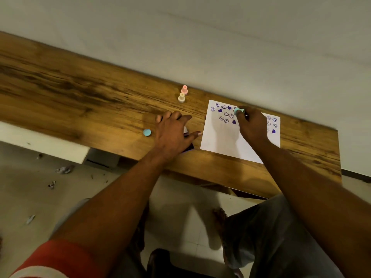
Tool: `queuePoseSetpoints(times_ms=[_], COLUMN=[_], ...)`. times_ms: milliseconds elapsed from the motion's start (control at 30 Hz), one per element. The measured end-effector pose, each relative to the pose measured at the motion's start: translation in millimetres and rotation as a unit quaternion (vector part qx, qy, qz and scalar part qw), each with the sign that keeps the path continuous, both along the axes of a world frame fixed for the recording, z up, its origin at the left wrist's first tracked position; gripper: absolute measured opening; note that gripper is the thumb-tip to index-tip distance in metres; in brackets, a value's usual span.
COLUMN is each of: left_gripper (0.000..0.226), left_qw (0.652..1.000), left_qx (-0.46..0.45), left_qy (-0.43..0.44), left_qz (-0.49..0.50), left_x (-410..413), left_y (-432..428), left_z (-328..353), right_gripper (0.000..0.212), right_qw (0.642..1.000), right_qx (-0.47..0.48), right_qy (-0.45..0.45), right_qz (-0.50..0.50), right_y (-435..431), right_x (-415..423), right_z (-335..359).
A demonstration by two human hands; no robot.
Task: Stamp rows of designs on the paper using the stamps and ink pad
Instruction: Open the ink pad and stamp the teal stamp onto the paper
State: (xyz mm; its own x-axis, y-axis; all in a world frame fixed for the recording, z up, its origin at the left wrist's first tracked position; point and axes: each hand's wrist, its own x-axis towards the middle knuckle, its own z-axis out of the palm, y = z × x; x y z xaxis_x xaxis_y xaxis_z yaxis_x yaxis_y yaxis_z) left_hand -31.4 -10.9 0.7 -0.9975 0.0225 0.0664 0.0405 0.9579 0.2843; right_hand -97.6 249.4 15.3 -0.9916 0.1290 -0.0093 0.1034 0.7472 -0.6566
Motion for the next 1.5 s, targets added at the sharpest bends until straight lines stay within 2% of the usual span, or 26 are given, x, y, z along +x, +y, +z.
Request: queuePoseSetpoints(times_ms=[133,300,467,600,867,1067,1167,1267,1433,1500], left_gripper=[0.066,0.068,0.07,0.064,0.056,0.053,0.049,0.048,0.043,0.043], left_qw=[0.998,0.99,0.985,0.984,0.976,0.976,0.976,0.979,0.978,0.976], left_qx=[0.051,0.084,0.088,0.071,0.119,0.105,0.095,0.079,0.059,0.062], left_qy=[-0.014,-0.093,-0.128,-0.147,-0.161,-0.164,-0.172,-0.166,-0.177,-0.184], left_qz=[0.031,0.064,0.075,0.067,0.086,0.096,0.096,0.093,0.09,0.096], left_x=[-2,-4,1,4,8,5,4,3,0,0], left_y=[-48,-110,-129,-128,-133,-132,-130,-129,-127,-127], left_z=[13,12,0,-5,-9,-9,-9,-9,-9,-9], right_gripper=[0.026,0.025,0.026,0.022,0.027,0.026,0.029,0.026,0.019,0.018], right_qw=[0.999,0.99,0.97,0.947,0.923,0.923,0.914,0.88,0.754,0.714], right_qx=[-0.044,-0.066,-0.016,0.045,0.1,0.097,0.139,0.214,0.388,0.435], right_qy=[0.015,0.004,-0.021,-0.02,-0.021,-0.02,-0.01,0.032,0.105,0.115], right_qz=[0.022,0.125,0.241,0.317,0.372,0.371,0.38,0.422,0.52,0.536], right_y=[-31,-92,-155,-190,-212,-218,-219,-225,-247,-254], right_x=[13,22,28,31,29,33,33,30,25,25], right_z=[3,5,1,-5,-14,-26,-22,-11,4,7])
